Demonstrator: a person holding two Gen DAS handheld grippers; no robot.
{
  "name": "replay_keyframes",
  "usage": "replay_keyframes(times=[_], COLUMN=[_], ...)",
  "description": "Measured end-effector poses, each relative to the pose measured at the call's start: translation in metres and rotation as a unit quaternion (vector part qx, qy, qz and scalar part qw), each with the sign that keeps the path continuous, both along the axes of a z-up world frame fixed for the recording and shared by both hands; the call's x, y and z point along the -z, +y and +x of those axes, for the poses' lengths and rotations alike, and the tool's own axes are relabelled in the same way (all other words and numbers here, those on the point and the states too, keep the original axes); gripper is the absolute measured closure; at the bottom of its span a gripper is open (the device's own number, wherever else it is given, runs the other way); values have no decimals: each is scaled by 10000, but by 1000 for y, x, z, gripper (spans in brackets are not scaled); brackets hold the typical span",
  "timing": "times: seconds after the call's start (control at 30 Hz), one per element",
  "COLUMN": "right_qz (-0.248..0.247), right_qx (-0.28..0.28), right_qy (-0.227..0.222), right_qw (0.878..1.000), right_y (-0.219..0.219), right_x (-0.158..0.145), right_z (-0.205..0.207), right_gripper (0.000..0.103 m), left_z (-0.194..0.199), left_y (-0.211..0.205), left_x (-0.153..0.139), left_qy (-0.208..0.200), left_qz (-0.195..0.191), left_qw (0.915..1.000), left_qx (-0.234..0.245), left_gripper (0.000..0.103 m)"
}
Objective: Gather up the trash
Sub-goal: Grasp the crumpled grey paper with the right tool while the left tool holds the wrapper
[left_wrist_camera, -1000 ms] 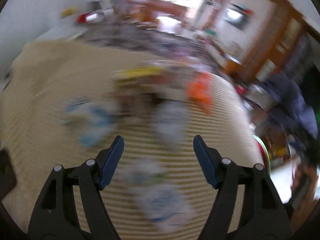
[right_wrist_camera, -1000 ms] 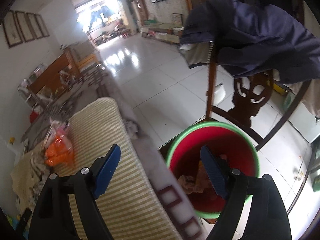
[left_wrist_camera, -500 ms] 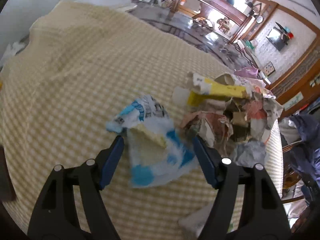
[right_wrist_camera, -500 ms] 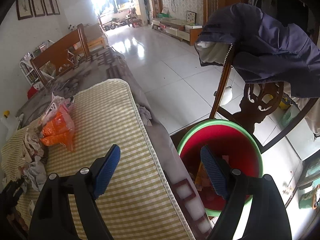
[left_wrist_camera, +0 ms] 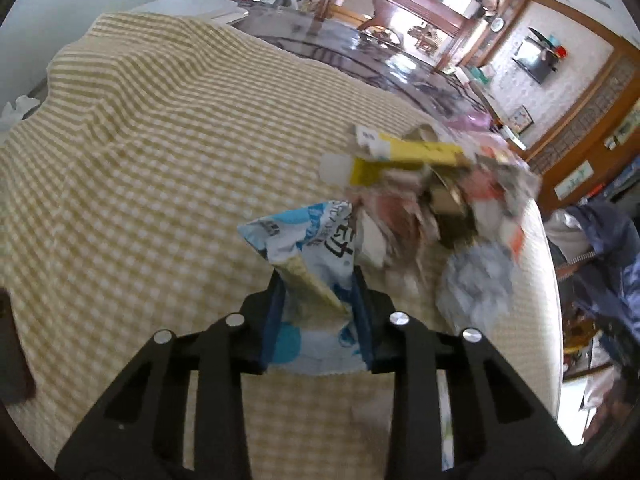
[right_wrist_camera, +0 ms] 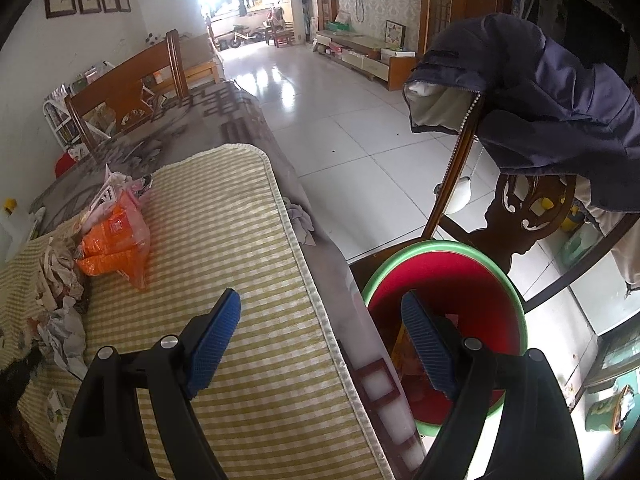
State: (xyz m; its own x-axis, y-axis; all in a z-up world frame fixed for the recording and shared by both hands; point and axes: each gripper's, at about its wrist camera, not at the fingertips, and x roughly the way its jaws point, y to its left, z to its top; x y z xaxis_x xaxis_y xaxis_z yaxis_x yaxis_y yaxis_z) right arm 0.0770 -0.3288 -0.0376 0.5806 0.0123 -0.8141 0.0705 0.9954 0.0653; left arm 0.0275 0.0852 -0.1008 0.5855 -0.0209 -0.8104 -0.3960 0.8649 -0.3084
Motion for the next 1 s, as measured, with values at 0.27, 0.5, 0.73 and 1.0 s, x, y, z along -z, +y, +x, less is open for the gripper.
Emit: replay_keyframes(times=[0.27, 0.5, 0.73, 1.0], right_qz=[115, 153, 657, 1929], right_qx=[-212, -603, -1020, -929], right_qy=[-71, 93, 208, 640], right_qw=[9997, 9980, 9924, 9747], right_y=[10, 41, 88, 169], right_x=[-3, 6, 14, 12], right_z=[-3, 0, 9, 52], right_gripper=[23, 23, 15, 15], left_z=[-63, -59, -53, -52], left_y=[-1, -16, -20, -11], left_x=[-48, -37, -35, -29], left_qy=[-709, -751, -888, -865], left_qz=[-329, -443, -870, -1242], left_qw=[9969, 9957, 9912, 9878], left_qx=[16, 313, 464, 373], left_gripper=[72, 72, 72, 72])
